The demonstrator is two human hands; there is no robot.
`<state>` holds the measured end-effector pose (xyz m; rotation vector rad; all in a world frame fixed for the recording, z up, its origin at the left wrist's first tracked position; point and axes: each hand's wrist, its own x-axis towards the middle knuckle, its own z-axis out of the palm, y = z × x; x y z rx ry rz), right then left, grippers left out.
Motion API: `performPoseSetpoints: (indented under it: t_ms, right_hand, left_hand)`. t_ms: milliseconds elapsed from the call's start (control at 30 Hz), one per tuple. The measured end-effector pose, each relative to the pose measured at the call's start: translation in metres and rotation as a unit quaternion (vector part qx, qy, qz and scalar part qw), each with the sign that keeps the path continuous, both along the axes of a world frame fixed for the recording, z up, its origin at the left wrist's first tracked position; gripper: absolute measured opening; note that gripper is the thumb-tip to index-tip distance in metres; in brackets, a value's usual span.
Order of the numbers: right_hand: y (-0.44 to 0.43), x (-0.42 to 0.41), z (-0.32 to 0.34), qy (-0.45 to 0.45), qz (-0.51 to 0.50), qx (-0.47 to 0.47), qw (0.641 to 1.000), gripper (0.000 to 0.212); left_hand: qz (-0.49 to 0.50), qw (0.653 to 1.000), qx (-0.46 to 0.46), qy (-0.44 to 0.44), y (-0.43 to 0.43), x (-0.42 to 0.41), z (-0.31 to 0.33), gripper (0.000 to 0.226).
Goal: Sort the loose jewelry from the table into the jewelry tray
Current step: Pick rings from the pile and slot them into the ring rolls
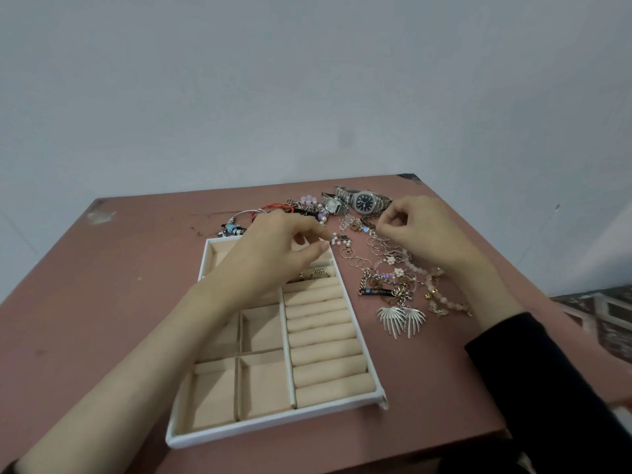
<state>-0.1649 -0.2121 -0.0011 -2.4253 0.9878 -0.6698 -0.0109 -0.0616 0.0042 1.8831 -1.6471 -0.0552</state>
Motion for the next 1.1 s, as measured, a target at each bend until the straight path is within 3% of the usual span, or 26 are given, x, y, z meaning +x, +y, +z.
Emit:
performPoseSetpoints:
  t_ms: [233, 533, 833, 933, 1100]
  right_hand:
    - [-0.006, -0.002, -0.005, 0.130, 0.001, -0.043, 0.991, 0.017]
    - [-0.010, 0.002, -0.008, 0.103, -0.003, -0.018, 0.994, 0.015]
    - [-0.010, -0.001, -0.005, 0.105, 0.002, 0.001, 0.994, 0.012]
    - [-0.010, -0.004, -0.003, 0.098, 0.006, 0.008, 0.995, 0.010]
    - [-0.007, -0.005, -0.003, 0.112, 0.025, 0.027, 0.993, 0.019]
  left_hand:
    - [-0.047, 0.990, 0.103, -0.079, -0.038, -0.012, 0.011, 0.016]
    - [-0.087, 0.969, 0.207, -0.106, -0.064, -0.012, 0.006, 0.027]
    - [-0.111, 0.956, 0.256, -0.090, -0.075, -0.011, 0.011, 0.016]
    - [-0.109, 0.960, 0.246, -0.081, -0.076, -0.012, 0.010, 0.017]
    - [-0.083, 0.984, 0.151, -0.051, -0.065, -0.010, 0.009, 0.018]
